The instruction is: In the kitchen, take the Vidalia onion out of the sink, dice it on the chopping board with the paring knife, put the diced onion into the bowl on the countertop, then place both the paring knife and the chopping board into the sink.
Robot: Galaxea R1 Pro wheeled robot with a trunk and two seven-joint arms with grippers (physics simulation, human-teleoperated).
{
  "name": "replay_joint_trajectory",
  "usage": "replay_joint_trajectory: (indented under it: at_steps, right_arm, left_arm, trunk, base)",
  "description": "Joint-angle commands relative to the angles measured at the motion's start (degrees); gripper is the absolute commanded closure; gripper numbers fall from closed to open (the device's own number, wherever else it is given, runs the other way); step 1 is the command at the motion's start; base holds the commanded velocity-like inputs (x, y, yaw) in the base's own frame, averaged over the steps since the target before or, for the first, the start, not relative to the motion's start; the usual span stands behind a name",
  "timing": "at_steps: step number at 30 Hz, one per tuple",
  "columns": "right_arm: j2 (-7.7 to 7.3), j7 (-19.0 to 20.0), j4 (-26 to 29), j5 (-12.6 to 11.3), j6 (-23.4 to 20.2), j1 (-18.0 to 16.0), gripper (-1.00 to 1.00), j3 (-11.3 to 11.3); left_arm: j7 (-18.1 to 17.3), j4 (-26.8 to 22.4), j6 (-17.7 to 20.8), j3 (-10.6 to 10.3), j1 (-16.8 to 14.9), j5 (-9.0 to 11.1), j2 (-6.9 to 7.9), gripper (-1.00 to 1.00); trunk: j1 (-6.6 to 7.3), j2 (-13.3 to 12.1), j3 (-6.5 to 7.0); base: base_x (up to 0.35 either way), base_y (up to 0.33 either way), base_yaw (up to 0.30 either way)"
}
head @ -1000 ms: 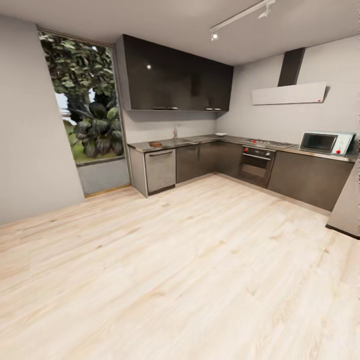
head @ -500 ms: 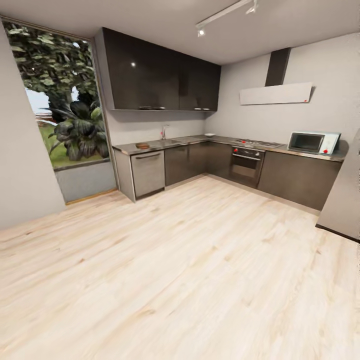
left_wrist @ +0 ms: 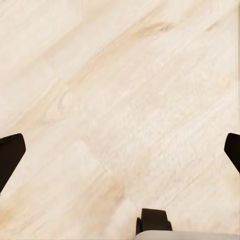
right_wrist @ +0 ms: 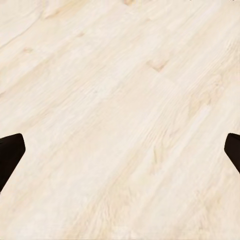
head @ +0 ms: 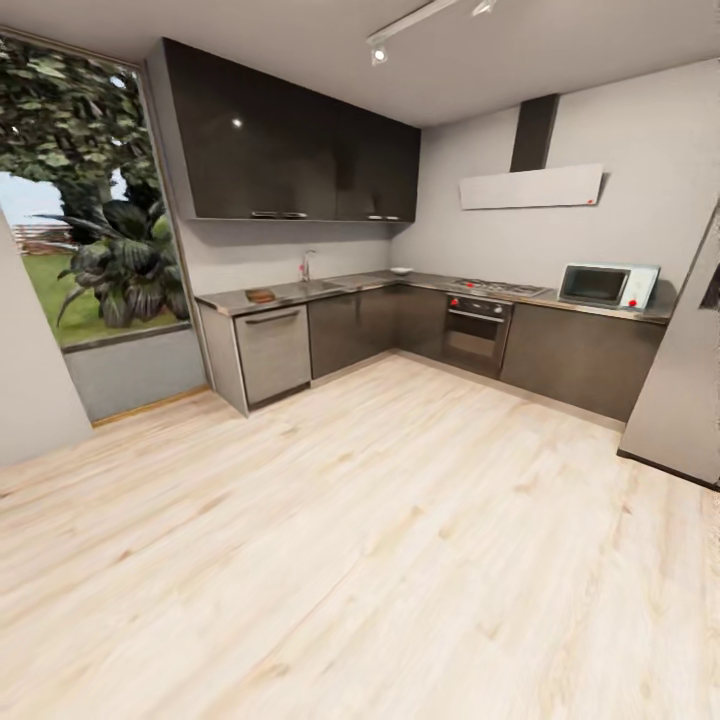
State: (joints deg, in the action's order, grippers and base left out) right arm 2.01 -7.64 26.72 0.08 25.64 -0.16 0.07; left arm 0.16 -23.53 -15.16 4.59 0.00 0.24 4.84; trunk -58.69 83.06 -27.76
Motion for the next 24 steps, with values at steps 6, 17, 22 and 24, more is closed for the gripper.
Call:
replay_joint_trajectory:
  at_steps: [6,17,22,24]
  right_arm:
    - [0.02,-0.18,0.0,0.02,0.13,-0.02,-1.0,0.02]
    - [0.02,-0.18,0.0,0.09,0.2,-0.02,-1.0,0.02]
    - [0.06,-0.18,0.0,0.09,0.2,-0.02,-1.0,0.02]
    - [0.09,-0.18,0.0,0.09,0.2,-0.02,-1.0,0.02]
  left_arm:
    - [0.02,-0.02,-0.13,0.07,0.0,0.02,-0.01,-1.0]
    - [0.02,-0.02,-0.17,0.07,0.0,0.02,-0.01,-1.0]
    - [0.02,-0.02,-0.16,0.07,0.0,0.02,-0.01,-1.0]
    - [0.02,-0.02,-0.16,0.07,0.0,0.02,-0.01,-1.0]
  trunk:
    - [-0.03,0.02,-0.05]
    - [-0.03,0.02,-0.05]
    - [-0.03,0.02,-0.05]
    - [-0.03,0.02,-0.05]
  base:
    - [0.324,0.0,-0.104]
    - [0.324,0.0,-0.049]
    - [0.324,0.0,-0.002]
    - [0.324,0.0,0.0]
